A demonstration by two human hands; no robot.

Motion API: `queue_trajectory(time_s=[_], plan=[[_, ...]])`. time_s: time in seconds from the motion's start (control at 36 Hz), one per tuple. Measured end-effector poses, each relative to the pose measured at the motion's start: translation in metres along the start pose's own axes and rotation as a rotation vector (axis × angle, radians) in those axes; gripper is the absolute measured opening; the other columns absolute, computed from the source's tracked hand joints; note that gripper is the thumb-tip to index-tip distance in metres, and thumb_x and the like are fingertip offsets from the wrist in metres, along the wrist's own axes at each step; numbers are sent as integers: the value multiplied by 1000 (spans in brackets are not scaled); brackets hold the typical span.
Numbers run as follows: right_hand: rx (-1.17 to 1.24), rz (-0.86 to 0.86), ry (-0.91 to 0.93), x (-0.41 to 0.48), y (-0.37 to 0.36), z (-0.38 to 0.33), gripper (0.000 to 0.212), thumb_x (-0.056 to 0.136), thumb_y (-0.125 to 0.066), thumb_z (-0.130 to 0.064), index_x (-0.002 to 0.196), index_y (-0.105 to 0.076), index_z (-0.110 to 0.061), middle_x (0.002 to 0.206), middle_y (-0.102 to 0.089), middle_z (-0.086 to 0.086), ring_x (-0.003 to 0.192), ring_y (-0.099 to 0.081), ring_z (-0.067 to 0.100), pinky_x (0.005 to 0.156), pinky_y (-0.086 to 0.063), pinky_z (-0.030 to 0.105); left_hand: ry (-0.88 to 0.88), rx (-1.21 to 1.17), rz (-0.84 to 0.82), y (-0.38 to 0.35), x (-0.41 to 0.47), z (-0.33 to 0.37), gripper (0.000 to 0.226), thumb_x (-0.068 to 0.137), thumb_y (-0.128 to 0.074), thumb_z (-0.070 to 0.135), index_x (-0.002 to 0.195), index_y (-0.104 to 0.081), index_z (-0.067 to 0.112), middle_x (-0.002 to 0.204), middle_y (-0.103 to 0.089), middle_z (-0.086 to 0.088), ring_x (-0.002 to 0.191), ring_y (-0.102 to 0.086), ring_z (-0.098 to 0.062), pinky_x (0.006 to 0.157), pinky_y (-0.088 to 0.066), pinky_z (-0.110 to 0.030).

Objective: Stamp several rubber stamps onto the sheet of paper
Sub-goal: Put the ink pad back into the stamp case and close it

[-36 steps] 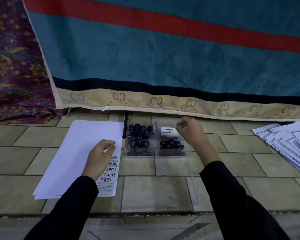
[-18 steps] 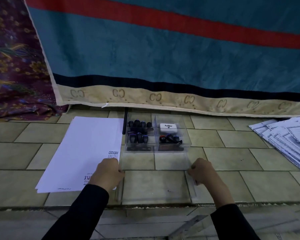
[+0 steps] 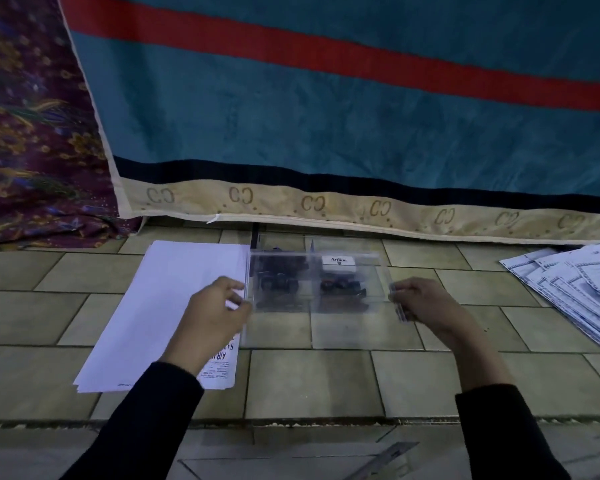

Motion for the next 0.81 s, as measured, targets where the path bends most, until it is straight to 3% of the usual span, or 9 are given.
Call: queue_trajectory(time_s=[0.06, 0.17, 0.28, 0.42, 0.58, 0.81], plan=[[-14, 29, 31, 12, -3, -7, 18, 85, -60, -1, 101, -61, -7, 70, -58, 7, 60, -51, 16, 55, -45, 25, -23, -17, 33, -1, 18, 5, 27, 88, -61, 10, 114, -61, 16, 91, -65, 0, 75, -67, -18, 70, -59, -35], [-37, 94, 49, 36, -11, -14, 19, 83, -59, 4, 100, -63, -5, 66, -58, 3, 56, -51, 13, 44, -47, 16, -1, -38, 89, -9, 52, 9, 25, 88, -59, 9, 112, -64, 9, 102, -67, -9, 88, -66, -26, 81, -58, -43], [-58, 143, 29, 59, -20, -11, 22, 83, -58, 7, 105, -63, 8, 71, -56, 12, 58, -48, 21, 59, -45, 30, 44, -39, 101, -18, 72, 4, 23, 85, -62, 8, 108, -67, 5, 97, -67, -8, 91, -65, -27, 88, -56, -44], [-104, 191, 32, 78, -25, -6, 22, 83, -60, 6, 104, -64, 8, 78, -56, 14, 56, -47, 21, 57, -44, 30, 83, -37, 111, -25, 82, -5, 24, 84, -64, 8, 107, -68, 4, 101, -70, -13, 90, -66, -28, 90, -55, -42], [-163, 229, 50, 90, -25, -3, 22, 80, -67, 0, 102, -70, 1, 81, -61, 10, 77, -55, 21, 84, -52, 42, 75, -54, 142, -26, 90, -6, 23, 82, -68, 6, 104, -69, 2, 99, -71, -15, 89, -67, -28, 90, -55, -40], [-150, 265, 63, 93, -24, 2, 24, 76, -69, -1, 100, -70, 1, 80, -63, 10, 75, -56, 21, 83, -53, 42, 71, -63, 145, -27, 94, -5, 26, 79, -72, 5, 105, -69, 1, 99, -72, -16, 89, -67, -27, 90, -55, -41]])
Point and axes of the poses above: each hand's wrist, its own x-axis towards the middle knuckle, its own y-axis out of the back of the hand, z = x × y, the point moved 2 cm from there along x, towards the middle knuckle
